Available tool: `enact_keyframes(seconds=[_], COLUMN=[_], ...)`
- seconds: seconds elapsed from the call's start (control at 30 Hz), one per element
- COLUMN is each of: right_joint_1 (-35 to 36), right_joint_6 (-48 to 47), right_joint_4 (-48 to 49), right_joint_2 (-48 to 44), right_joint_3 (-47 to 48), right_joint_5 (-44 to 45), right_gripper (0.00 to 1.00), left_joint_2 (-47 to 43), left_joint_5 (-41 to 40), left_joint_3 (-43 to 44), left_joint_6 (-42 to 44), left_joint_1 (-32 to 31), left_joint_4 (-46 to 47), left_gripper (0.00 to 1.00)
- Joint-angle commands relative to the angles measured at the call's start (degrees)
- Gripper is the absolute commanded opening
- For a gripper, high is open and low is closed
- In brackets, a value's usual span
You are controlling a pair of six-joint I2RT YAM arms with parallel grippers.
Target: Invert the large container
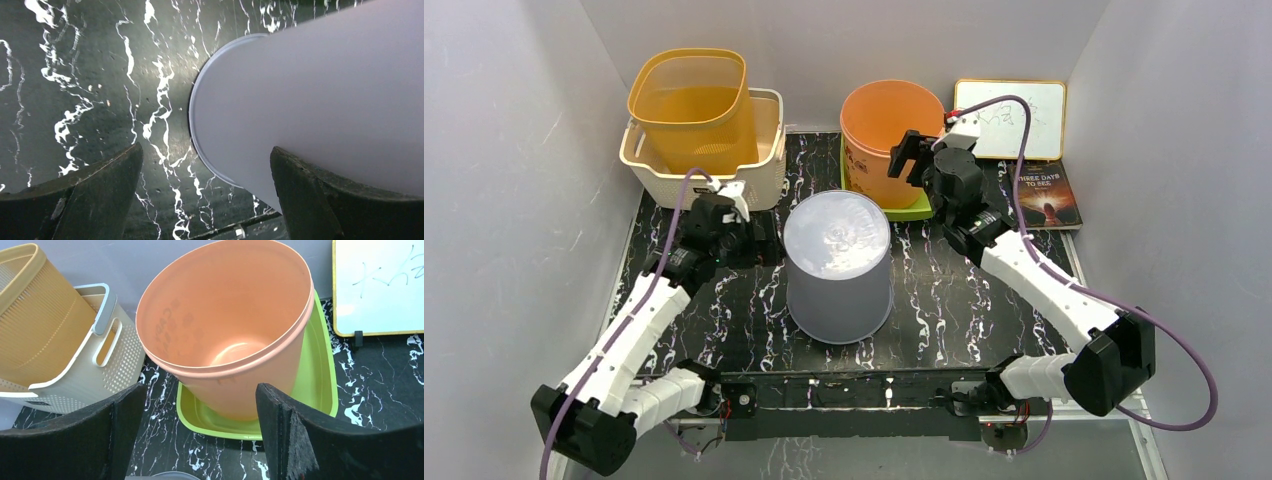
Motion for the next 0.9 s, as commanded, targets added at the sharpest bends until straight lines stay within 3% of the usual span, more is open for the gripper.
enact_keyframes(seconds=[0.0, 0.27, 0.5, 0.63, 0.87], right_joint_1=[-0.1, -0.4, -5.8, -9.1, -9.9], right_joint_6=[-2.6, -5.0, -2.2, -0.4, -1.1], right_joint_4=[0.7, -1.5, -3.0, -3.1, -3.3], right_joint_2=[-0.3, -0.7, 0.4, 1.8, 2.7], right_joint_3=[3.6, 7.1, 12.2, 17.0, 21.4], right_joint_5=[1.8, 5.1, 2.7, -1.9, -2.4], right_gripper=[0.79, 0.84, 0.88, 0.88, 0.88], left_joint_2=[0.7, 5.7, 19.8, 28.3, 35.2], left_joint_5=[-2.5, -2.8, -5.6, -7.0, -4.7], left_joint_3=[-2.1, -4.5, -0.2, 3.4, 7.8], left_joint_6=[-1.9, -7.7, -9.7, -8.8, -7.3], left_joint_1=[-4.5, -15.1, -27.7, -31.2, -33.3], left_joint_4=[-0.9, 7.0, 19.2, 24.3, 34.8], left_gripper=[0.98, 0.98, 0.98, 0.98, 0.98])
